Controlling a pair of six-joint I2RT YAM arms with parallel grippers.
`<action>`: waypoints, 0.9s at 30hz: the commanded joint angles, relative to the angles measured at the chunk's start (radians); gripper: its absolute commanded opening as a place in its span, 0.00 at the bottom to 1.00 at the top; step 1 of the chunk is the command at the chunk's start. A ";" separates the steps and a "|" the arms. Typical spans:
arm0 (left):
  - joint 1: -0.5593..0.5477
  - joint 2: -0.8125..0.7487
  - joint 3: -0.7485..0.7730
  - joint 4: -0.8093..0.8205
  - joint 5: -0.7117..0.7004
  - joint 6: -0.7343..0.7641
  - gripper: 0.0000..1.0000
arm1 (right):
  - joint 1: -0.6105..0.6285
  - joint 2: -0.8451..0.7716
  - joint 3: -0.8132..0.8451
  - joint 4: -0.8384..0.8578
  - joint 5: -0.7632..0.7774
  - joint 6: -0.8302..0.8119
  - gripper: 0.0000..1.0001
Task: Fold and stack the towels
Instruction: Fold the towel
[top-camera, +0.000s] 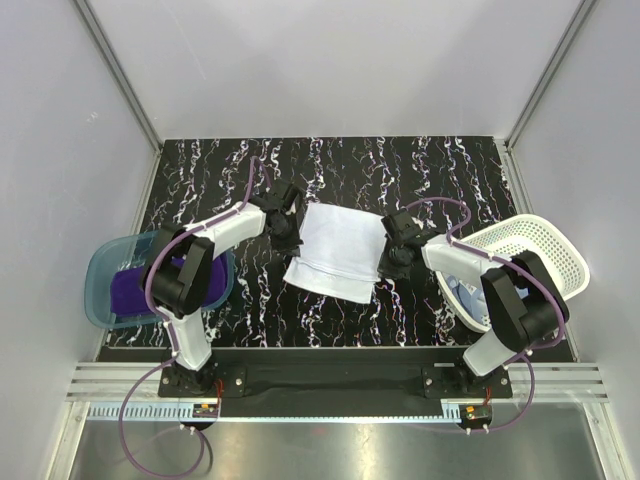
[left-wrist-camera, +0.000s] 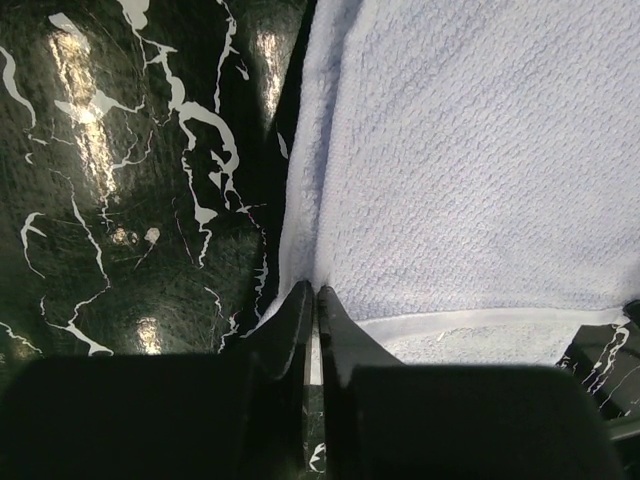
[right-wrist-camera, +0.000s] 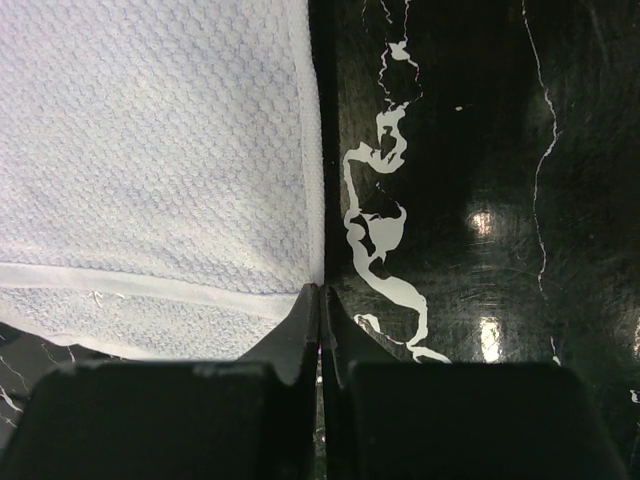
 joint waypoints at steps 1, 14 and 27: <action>-0.005 -0.039 0.052 -0.018 0.004 0.018 0.12 | 0.010 -0.048 0.041 0.003 0.007 -0.022 0.00; -0.006 -0.023 0.041 -0.008 0.032 0.019 0.23 | 0.010 -0.047 0.039 0.014 -0.004 -0.025 0.00; -0.008 -0.016 0.042 0.002 0.053 0.021 0.00 | 0.010 -0.047 0.045 0.018 -0.015 -0.030 0.00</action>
